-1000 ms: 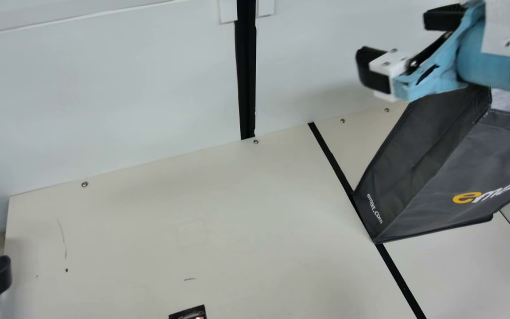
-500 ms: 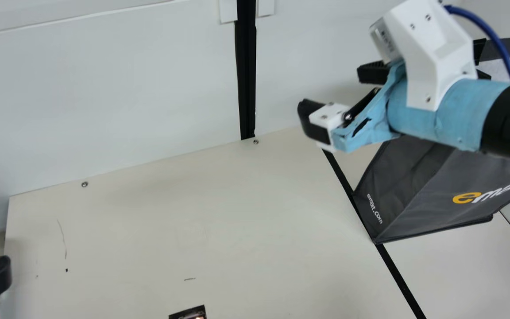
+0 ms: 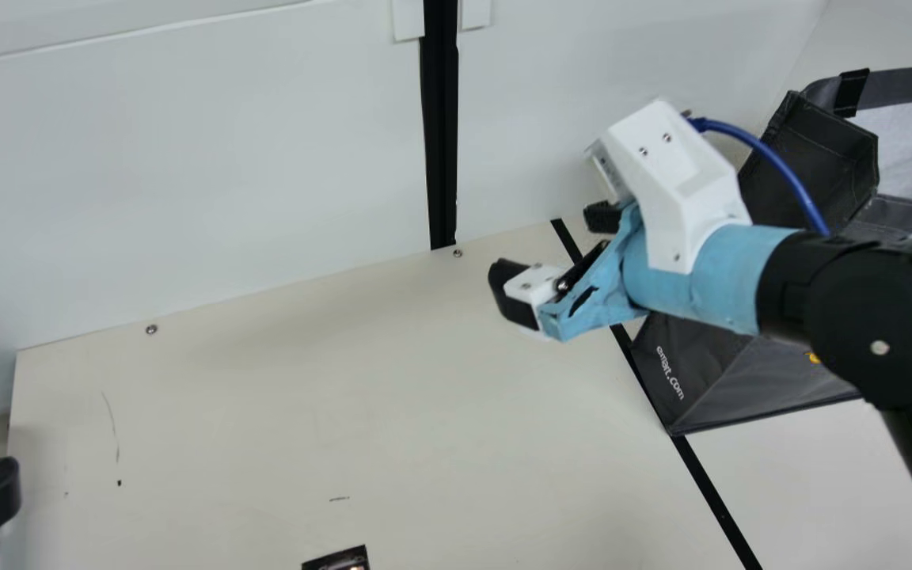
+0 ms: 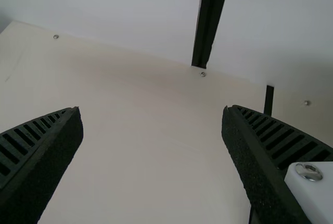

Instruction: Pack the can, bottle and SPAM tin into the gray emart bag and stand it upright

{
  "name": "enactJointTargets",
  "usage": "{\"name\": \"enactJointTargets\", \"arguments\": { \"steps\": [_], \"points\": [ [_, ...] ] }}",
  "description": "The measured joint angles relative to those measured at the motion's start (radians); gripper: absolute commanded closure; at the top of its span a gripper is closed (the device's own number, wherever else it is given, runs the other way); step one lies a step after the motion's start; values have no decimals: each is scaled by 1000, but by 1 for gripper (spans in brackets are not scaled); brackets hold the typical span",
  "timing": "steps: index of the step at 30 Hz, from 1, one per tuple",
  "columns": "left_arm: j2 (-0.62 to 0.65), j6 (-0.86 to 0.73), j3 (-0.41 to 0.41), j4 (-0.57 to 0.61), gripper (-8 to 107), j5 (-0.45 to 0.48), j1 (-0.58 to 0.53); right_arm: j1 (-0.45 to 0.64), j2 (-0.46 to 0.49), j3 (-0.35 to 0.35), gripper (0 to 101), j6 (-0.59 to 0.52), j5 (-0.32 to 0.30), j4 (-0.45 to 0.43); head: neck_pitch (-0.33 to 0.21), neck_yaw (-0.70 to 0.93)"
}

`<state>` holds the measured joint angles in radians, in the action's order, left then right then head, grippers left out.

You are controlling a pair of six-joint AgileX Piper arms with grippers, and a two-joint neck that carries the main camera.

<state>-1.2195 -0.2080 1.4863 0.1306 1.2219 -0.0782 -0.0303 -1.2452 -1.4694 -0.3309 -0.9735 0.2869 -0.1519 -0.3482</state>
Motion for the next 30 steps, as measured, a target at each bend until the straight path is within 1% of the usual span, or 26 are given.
{"name": "enactJointTargets", "arguments": {
  "steps": [6,30],
  "points": [
    [0,0,0,0,9,0,0,-16,-30,63,6,-9,35,27,0,0],
    [0,0,0,0,9,0,0,-16,-33,64,6,-9,42,31,0,2]
  ]
}}
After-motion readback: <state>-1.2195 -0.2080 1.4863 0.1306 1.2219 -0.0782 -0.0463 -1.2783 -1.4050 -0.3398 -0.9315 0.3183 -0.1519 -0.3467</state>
